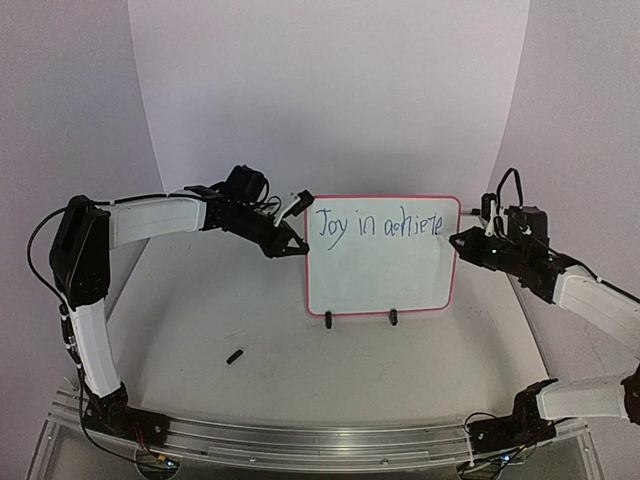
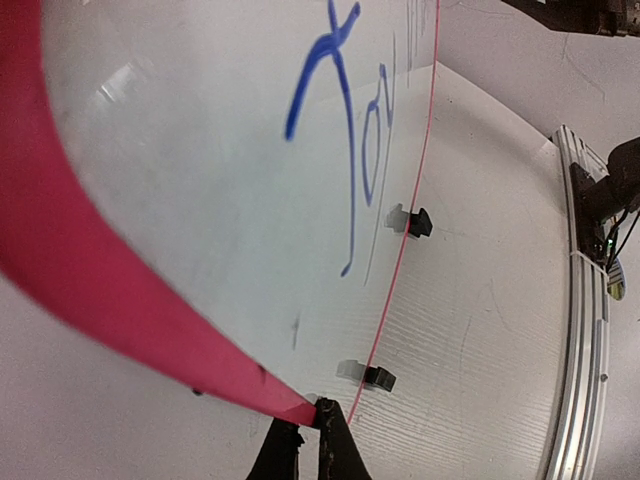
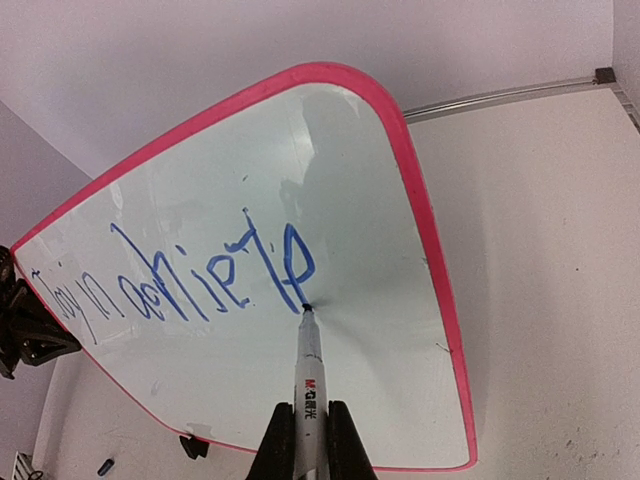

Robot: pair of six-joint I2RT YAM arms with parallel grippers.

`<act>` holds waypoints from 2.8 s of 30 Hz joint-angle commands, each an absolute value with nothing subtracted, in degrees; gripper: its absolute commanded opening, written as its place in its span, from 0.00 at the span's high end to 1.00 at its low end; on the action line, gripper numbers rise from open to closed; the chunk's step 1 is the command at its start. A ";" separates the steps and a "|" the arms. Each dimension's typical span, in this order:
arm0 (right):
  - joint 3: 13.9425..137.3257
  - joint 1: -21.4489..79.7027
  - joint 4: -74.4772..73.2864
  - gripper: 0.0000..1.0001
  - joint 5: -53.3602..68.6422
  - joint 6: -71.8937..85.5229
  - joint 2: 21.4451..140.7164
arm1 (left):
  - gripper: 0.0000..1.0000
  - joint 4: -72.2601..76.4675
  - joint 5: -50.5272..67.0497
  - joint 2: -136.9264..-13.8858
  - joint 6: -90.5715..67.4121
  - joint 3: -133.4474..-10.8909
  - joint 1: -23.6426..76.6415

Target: Write a sentence on the whiteboard

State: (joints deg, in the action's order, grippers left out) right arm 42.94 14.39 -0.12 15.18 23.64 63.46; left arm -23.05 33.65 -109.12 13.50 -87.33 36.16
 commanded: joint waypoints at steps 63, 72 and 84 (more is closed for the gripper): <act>47.50 14.15 1.32 1.00 8.12 22.87 61.58 | 1.00 -30.61 29.88 -110.75 18.06 -86.81 38.06; 45.34 14.15 0.98 1.00 6.36 23.89 60.03 | 1.00 -30.61 29.98 -110.78 18.09 -86.84 38.06; 40.76 14.15 -1.46 1.00 7.82 25.27 58.63 | 1.00 -30.61 29.99 -110.77 18.09 -86.84 38.06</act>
State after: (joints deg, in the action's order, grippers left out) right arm 41.87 14.39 -0.76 8.27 24.52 60.28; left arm -22.94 33.65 -109.12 13.69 -87.33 36.45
